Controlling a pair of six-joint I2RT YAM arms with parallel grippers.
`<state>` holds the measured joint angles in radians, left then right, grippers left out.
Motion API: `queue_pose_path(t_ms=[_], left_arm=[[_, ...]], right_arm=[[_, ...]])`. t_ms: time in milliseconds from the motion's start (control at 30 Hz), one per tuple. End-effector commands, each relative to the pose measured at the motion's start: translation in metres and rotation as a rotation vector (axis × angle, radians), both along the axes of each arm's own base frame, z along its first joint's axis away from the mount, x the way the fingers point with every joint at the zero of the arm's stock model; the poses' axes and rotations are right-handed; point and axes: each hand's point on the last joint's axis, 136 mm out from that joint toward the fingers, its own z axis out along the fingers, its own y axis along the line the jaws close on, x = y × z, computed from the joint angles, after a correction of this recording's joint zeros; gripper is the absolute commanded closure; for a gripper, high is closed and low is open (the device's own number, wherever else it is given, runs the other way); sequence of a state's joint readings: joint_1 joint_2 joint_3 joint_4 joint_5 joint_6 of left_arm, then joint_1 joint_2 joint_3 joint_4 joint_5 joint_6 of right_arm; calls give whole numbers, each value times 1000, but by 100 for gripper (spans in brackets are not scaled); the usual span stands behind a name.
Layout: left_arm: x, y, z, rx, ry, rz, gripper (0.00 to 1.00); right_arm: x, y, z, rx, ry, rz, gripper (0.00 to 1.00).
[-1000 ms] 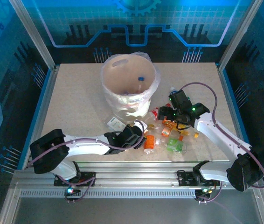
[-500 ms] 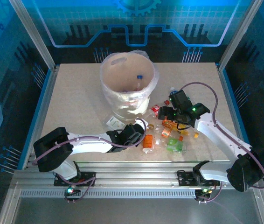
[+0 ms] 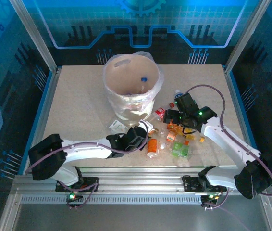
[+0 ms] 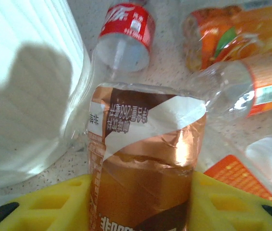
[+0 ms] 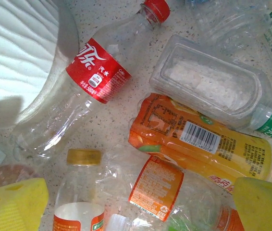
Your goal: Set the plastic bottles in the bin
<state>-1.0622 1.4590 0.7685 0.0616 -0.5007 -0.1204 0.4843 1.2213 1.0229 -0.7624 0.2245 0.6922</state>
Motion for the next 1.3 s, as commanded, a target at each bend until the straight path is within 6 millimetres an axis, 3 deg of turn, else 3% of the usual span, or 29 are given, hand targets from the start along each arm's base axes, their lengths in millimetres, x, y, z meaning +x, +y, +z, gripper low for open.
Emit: queue_pose_path(t_ms=[0, 167, 333, 667, 867, 967, 1100, 1267], left_arm=[[-7, -4, 23, -67, -44, -38, 61], [-21, -7, 48, -153, -63, -94, 61], [-36, -8, 89, -266, -113, -182, 61], [-64, -12, 198, -551, -246, -348, 62], [-72, -11, 282, -733, -361, -426, 68], [-66, -5, 324, -784, -430, -434, 68], [-42, 4, 368, -792, -508, -378, 68], [10, 14, 395, -698, -569, -244, 67]], right_arm=[[-4, -2, 8, -6, -17, -4, 0], [-10, -6, 10, -10, -18, -9, 0], [-17, -14, 12, -17, -33, -29, 0], [-24, -22, 20, -8, -69, -54, 0], [-26, -23, 24, -2, -86, -52, 0], [-26, -23, 27, 5, -98, -49, 0], [-27, -22, 29, 11, -104, -43, 0], [-35, -18, 33, 18, -104, -28, 0]])
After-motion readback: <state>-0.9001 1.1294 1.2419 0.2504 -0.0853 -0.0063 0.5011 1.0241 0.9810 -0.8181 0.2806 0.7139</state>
